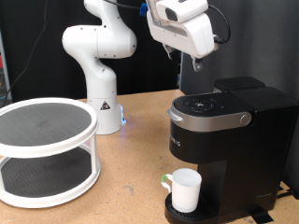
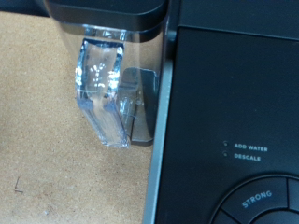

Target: Make a cup of coffee with the keurig machine

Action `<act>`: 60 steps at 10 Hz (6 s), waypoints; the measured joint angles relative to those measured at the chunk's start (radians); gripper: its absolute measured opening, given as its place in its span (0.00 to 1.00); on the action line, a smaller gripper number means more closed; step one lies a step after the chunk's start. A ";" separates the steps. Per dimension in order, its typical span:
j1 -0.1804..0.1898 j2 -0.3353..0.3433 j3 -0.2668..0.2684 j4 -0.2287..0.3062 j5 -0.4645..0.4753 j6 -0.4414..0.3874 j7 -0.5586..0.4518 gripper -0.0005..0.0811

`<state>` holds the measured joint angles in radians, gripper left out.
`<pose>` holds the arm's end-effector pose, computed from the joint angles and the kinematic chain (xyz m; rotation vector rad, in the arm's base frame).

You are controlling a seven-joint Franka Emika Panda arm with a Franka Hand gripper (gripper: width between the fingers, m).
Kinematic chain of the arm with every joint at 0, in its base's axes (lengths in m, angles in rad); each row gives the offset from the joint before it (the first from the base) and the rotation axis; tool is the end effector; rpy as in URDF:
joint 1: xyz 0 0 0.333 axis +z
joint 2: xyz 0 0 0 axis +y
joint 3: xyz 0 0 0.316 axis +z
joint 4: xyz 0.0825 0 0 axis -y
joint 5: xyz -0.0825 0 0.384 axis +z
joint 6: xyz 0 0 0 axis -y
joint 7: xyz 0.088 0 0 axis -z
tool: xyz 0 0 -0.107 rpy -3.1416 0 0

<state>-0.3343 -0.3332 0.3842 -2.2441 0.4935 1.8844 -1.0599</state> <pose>0.4542 0.0691 0.4915 -2.5234 -1.2552 -0.1931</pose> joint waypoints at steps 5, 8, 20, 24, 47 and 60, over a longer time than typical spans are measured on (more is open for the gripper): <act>0.002 -0.002 0.027 -0.024 -0.136 0.042 -0.136 0.99; 0.001 0.029 0.051 0.013 -0.144 0.085 -0.073 0.99; 0.001 0.232 0.072 0.254 -0.227 0.043 0.064 0.99; 0.002 0.232 0.075 0.223 -0.232 0.043 0.045 0.99; 0.006 0.215 0.117 0.006 -0.207 0.380 0.082 0.01; -0.004 0.332 0.119 0.170 -0.304 0.128 0.289 0.01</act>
<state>-0.3382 -0.0009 0.5029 -2.0742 0.1897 2.0122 -0.7705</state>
